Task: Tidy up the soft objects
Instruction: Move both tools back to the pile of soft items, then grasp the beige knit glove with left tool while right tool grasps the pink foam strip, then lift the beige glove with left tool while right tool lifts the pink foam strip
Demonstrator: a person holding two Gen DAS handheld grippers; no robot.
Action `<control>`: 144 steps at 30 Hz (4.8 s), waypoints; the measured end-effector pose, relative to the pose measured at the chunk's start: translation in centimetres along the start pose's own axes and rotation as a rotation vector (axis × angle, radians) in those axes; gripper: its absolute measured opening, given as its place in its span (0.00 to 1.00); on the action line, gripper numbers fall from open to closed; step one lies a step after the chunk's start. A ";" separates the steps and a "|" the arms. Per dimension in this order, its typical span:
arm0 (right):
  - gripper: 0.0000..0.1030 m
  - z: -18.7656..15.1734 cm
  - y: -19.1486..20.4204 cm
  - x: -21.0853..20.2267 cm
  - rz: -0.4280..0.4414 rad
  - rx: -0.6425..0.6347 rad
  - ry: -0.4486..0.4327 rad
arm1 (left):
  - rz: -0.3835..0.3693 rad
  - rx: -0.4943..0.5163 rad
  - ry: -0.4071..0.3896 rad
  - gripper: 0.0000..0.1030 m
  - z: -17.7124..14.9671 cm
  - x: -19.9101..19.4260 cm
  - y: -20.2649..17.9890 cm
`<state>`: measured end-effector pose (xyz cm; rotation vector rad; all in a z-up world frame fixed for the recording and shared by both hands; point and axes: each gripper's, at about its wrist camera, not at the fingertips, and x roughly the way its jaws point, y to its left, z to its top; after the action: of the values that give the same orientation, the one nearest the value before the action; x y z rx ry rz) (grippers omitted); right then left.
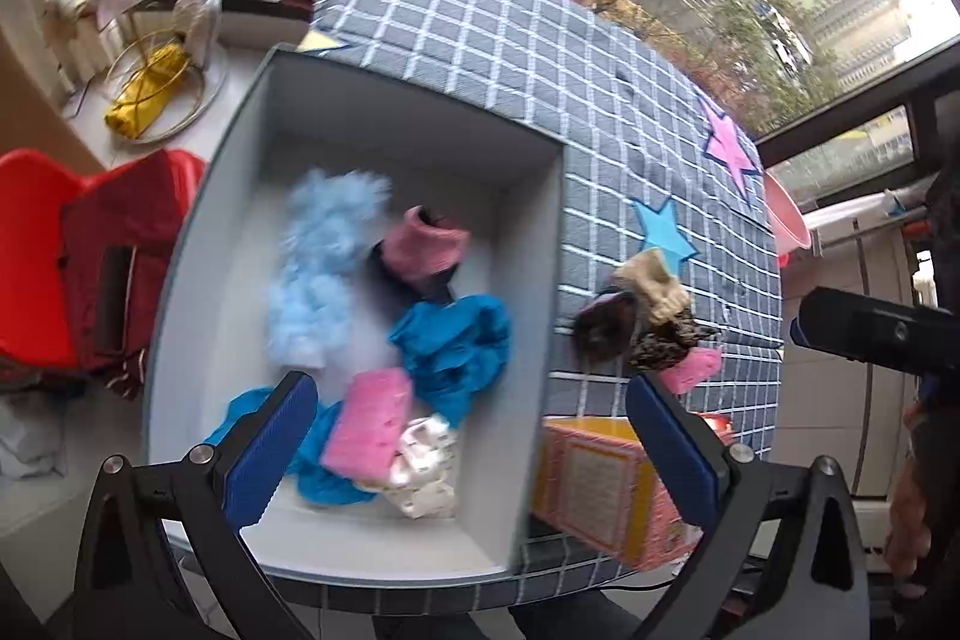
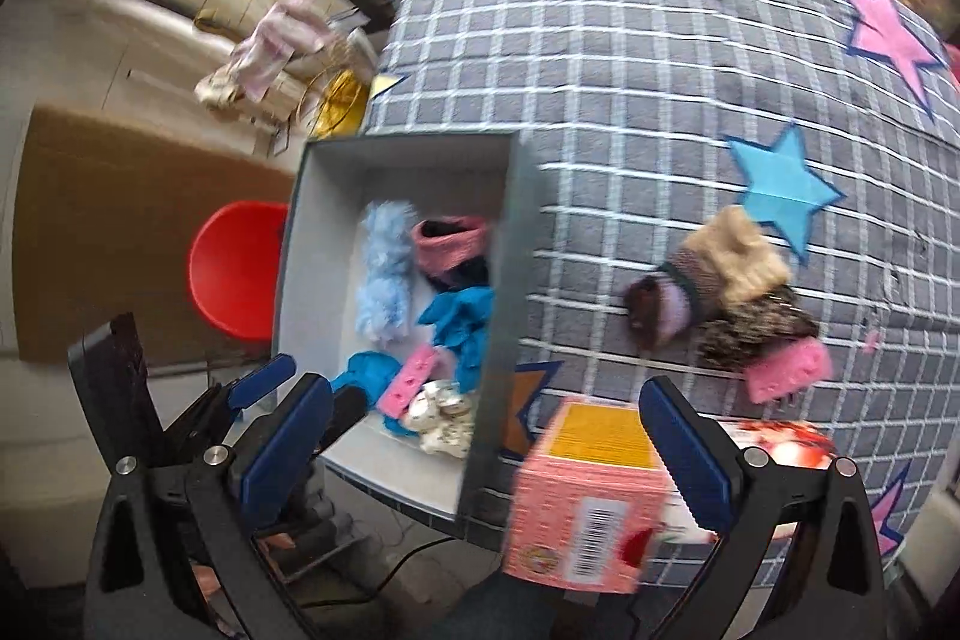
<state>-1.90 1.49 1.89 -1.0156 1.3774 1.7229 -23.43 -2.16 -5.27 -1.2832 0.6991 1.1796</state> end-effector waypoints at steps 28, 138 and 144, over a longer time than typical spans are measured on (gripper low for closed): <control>1.00 -2.8 -18.1 8.2 -0.271 0.078 0.139 | 0.119 0.260 0.271 1.00 4.0 9.3 -17.1; 0.71 -9.4 -28.9 -3.9 -0.200 0.344 -0.198 | 0.008 0.593 0.216 0.39 -1.4 11.9 -31.4; 0.71 -9.7 -26.6 -5.1 -0.210 0.317 -0.211 | -0.004 0.580 0.168 0.39 -1.7 9.5 -30.2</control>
<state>25.26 -3.19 -6.37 -0.7491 1.3051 1.3632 7.85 2.45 -3.82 -0.8924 1.0690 0.7836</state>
